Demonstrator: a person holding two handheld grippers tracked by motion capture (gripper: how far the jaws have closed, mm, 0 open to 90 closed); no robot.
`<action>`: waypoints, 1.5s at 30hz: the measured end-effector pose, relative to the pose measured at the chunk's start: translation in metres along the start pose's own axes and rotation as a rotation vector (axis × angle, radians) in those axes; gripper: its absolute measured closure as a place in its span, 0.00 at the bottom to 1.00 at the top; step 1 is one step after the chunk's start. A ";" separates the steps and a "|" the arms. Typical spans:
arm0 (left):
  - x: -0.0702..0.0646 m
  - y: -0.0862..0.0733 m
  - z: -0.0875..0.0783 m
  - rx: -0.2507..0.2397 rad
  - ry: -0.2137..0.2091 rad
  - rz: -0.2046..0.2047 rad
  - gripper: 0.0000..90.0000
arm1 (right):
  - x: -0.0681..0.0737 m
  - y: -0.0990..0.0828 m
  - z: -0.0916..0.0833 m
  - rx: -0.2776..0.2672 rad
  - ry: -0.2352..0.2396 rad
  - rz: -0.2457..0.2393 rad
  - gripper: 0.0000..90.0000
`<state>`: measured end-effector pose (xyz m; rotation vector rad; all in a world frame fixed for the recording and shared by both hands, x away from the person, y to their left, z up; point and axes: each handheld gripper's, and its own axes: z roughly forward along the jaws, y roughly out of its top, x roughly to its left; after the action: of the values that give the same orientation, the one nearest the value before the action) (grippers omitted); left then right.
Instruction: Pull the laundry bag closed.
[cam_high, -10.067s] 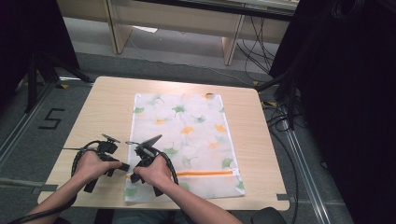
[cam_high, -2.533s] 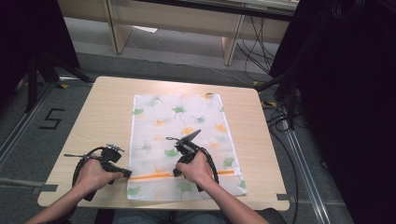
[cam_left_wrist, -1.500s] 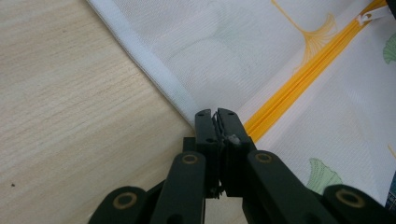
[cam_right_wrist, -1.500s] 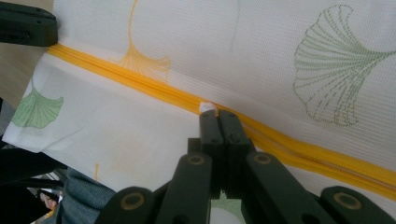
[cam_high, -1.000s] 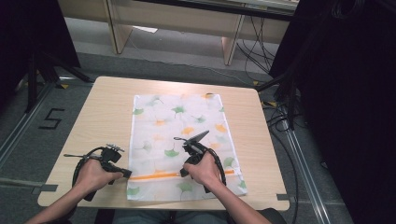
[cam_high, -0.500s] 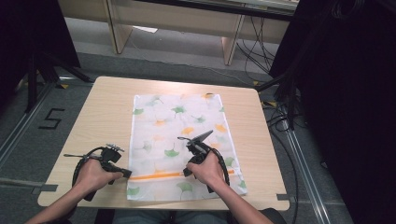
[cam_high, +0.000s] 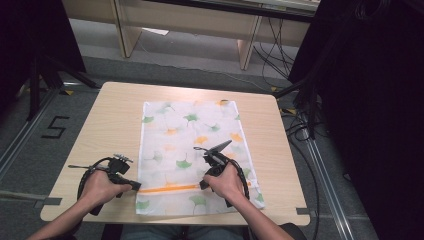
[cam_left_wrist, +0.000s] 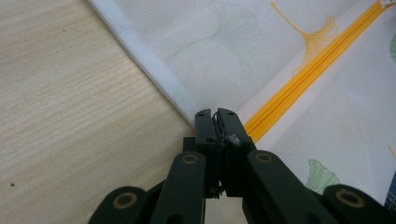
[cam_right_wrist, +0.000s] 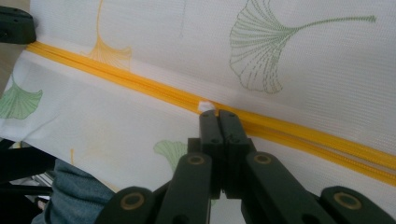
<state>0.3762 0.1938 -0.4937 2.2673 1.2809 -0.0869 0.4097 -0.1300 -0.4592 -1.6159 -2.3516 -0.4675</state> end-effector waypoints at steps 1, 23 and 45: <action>0.000 0.000 0.000 -0.001 -0.003 0.000 0.98 | -0.002 -0.001 -0.001 -0.006 -0.008 0.003 1.00; 0.000 0.000 0.000 -0.001 -0.005 -0.001 0.98 | -0.016 -0.006 -0.010 -0.021 -0.016 0.037 1.00; 0.001 0.000 0.000 0.002 -0.004 -0.001 0.98 | -0.030 -0.011 -0.016 -0.018 -0.021 0.065 1.00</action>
<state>0.3765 0.1944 -0.4937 2.2672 1.2805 -0.0933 0.4100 -0.1658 -0.4570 -1.7076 -2.3078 -0.4614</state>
